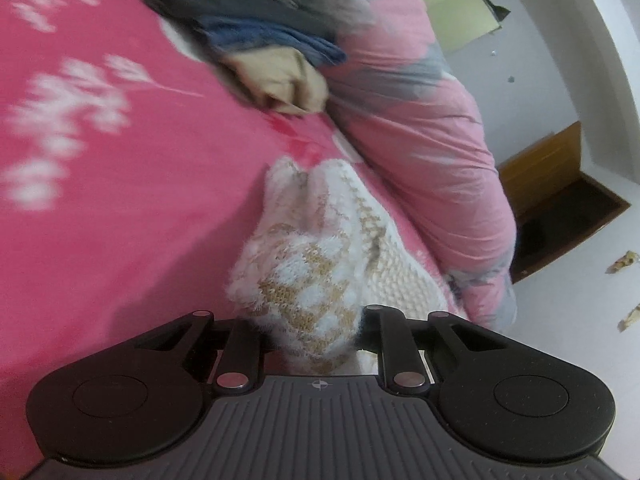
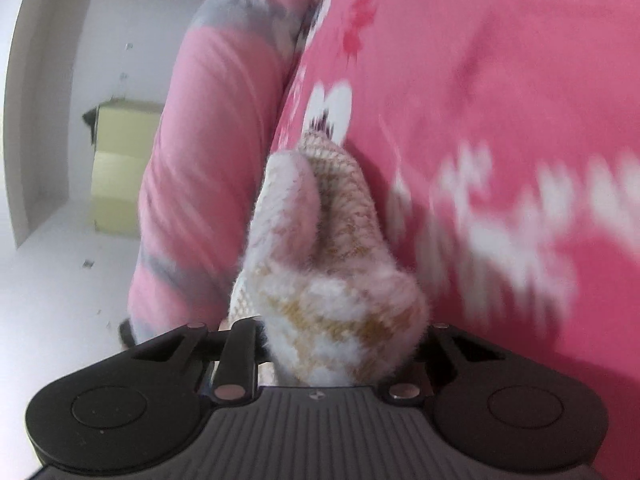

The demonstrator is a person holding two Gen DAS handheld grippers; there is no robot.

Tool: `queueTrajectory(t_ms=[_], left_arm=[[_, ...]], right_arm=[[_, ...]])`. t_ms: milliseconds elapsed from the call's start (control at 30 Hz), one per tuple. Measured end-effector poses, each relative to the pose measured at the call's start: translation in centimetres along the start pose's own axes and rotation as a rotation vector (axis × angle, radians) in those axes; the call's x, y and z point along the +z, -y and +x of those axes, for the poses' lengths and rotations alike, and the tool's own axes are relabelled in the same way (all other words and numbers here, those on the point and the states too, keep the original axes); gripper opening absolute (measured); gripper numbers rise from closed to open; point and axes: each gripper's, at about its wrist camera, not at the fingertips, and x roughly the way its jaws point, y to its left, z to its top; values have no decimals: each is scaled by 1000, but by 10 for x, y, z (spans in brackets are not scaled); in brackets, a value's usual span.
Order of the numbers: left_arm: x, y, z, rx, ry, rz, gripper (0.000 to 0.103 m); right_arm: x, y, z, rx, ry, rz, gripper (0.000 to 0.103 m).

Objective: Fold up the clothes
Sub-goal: 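Grasp the folded cardigan bundle again with both tools and lift it, then open both tools and drop the cardigan bundle onto the bed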

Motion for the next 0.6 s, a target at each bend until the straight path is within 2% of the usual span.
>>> queueTrajectory(t_ms=[100, 167, 233, 267, 400, 500, 600], left_arm=[[-3, -17, -43, 34, -2, 13, 19], [-5, -26, -43, 59, -34, 32, 24], [-8, -35, -39, 73, -55, 25, 35], [-8, -37, -38, 75, -56, 19, 36], [-8, -30, -55, 93, -36, 85, 48], [-6, -26, -76, 126, -7, 134, 55], [0, -26, -102, 171, 83, 188, 63]], right_arm=[[-30, 8, -22, 15, -32, 0, 24], [-38, 18, -27, -2, -45, -7, 26], [-36, 31, -28, 5, -62, 28, 25], [-33, 35, -31, 22, -74, 43, 27], [-31, 15, -52, -85, -94, -92, 43], [-32, 7, -82, -157, -84, -192, 46], [-34, -1, -114, -235, -44, -276, 47]])
